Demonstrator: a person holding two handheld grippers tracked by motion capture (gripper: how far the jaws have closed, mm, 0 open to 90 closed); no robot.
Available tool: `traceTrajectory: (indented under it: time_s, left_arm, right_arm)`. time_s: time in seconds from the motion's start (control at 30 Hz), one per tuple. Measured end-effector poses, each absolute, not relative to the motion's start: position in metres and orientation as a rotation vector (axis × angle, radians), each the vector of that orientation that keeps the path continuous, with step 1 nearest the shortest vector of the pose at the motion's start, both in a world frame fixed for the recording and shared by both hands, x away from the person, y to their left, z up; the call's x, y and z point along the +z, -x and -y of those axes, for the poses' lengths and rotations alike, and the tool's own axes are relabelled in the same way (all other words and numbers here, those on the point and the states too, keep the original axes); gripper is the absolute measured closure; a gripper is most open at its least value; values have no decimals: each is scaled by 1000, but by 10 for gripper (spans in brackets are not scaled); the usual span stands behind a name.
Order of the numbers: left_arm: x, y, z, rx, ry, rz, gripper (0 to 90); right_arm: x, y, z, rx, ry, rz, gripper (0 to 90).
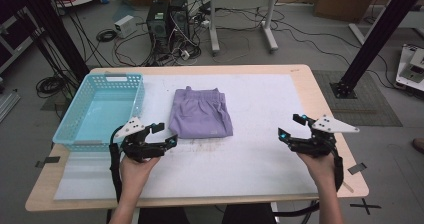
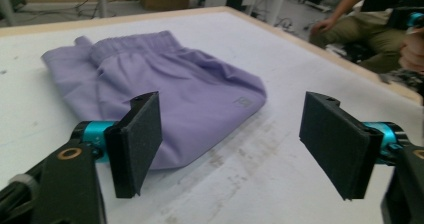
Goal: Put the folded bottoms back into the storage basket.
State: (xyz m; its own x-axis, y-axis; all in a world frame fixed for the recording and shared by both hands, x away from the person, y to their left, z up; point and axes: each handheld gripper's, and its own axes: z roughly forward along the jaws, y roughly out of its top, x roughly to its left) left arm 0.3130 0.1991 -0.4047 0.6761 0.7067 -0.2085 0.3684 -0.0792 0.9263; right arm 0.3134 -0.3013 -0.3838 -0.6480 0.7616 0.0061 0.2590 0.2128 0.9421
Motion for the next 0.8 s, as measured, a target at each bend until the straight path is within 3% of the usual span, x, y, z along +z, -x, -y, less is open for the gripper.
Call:
traceTrajectory:
  time_s: [0.8]
  left_arm:
    - [-440, -358, -182, 386, -1692, -1243, 331]
  right_arm:
    - [-392, -432, 205, 1408, -980, -2179, 246]
